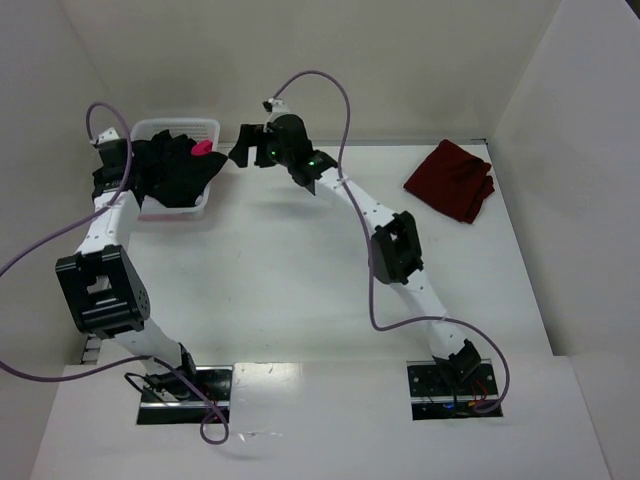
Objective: Fold and stack the t-shirts
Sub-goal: Grab crumpled tshirt from bin with the left arm
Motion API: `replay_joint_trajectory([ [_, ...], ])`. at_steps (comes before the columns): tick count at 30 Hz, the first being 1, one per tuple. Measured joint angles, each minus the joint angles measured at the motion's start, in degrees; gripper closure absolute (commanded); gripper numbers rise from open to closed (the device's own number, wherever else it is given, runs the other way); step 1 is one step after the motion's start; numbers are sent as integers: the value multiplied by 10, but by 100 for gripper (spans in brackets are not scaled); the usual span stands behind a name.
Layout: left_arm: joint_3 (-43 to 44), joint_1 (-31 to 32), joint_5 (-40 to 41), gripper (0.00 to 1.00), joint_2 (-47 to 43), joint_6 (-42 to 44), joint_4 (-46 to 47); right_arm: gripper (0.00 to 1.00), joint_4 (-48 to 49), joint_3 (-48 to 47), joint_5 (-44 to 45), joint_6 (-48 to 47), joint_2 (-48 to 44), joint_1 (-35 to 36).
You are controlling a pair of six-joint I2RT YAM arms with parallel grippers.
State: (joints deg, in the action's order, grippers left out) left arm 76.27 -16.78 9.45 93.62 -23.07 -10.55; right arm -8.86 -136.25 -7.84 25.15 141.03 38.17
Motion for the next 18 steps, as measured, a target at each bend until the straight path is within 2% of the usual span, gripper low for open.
replay_joint_trajectory([
  [4, -9, -36, -30, 1, 38, -12, 9, 0, -52, -224, -21, 7, 138, 14],
  [6, -8, -52, -42, 1, 56, -14, 13, 0, -68, -279, -23, 9, 176, 19],
  [18, 30, -74, -122, 3, 132, -29, 49, 0, -156, -298, 13, -1, 187, 21],
])
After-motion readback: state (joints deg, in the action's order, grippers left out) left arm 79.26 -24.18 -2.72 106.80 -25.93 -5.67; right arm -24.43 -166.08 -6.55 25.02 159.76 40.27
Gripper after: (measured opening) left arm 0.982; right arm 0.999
